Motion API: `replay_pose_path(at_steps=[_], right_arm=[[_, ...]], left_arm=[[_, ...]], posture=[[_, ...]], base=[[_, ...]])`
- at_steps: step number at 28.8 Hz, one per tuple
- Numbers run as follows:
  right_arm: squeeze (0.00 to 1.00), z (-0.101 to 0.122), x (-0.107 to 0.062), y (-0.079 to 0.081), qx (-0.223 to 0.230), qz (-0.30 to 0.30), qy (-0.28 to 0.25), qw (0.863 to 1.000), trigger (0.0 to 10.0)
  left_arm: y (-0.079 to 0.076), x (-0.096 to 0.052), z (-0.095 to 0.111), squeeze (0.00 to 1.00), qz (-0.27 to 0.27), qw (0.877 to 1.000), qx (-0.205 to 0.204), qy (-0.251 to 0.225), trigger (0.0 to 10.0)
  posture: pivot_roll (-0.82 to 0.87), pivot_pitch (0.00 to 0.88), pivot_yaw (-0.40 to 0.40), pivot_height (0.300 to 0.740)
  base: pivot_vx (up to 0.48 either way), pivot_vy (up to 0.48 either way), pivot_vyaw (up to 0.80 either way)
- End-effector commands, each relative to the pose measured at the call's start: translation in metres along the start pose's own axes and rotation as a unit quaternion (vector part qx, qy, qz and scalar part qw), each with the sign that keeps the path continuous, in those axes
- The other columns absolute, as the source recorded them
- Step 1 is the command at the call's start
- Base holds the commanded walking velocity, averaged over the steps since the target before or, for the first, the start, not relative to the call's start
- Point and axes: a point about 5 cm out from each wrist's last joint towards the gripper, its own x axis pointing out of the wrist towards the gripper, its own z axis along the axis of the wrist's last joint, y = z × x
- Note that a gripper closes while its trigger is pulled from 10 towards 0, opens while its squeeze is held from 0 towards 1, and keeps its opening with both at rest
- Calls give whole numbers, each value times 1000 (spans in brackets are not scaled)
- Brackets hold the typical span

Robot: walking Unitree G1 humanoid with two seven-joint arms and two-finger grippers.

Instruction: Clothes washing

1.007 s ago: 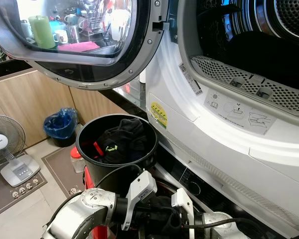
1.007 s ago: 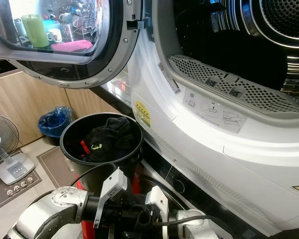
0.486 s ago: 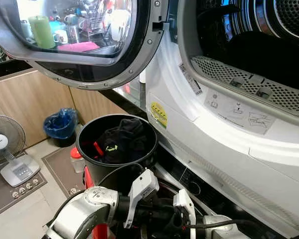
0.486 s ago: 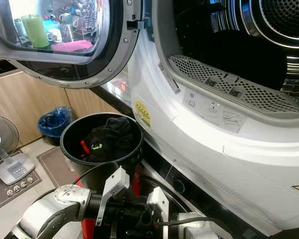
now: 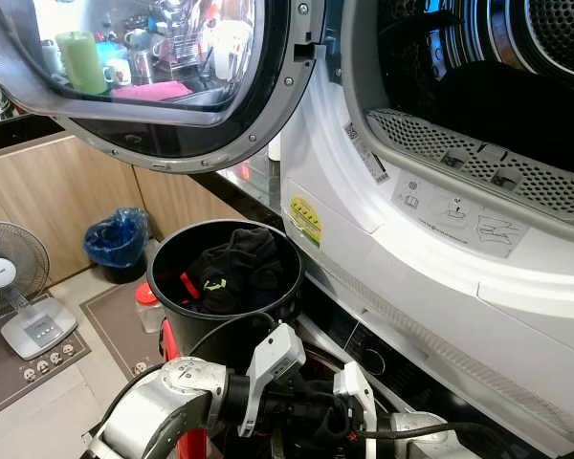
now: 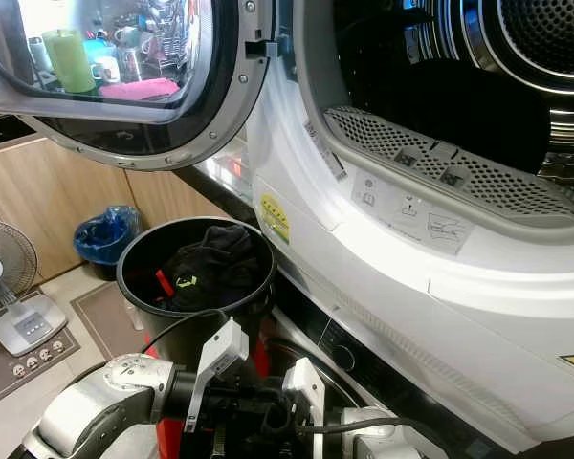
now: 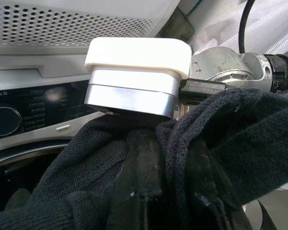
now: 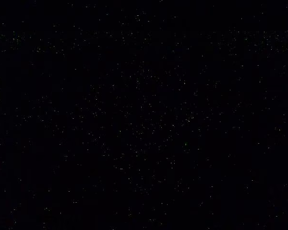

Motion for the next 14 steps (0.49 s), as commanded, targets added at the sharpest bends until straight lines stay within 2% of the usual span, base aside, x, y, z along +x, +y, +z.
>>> replay_pose_path(at_steps=[1, 10, 14], right_arm=[[0, -2, 12, 4, -4, 16, 11, 1000, 0], [0, -3, 12, 4, -9, 17, 11, 1000, 0], [0, -3, 13, 6, -8, 25, 8, 1000, 0]], left_arm=[[-5, 10, 19, 0, -19, 999, 36, -36, 10000], [-6, 11, 18, 0, -20, 998, 37, -37, 10000], [-5, 11, 16, 0, -9, 998, 52, -34, 10000]], posture=[[75, 42, -18, 740], [77, 28, -19, 740], [78, 21, -19, 740]], base=[[0, 0, 0], [0, 0, 0], [0, 0, 0]])
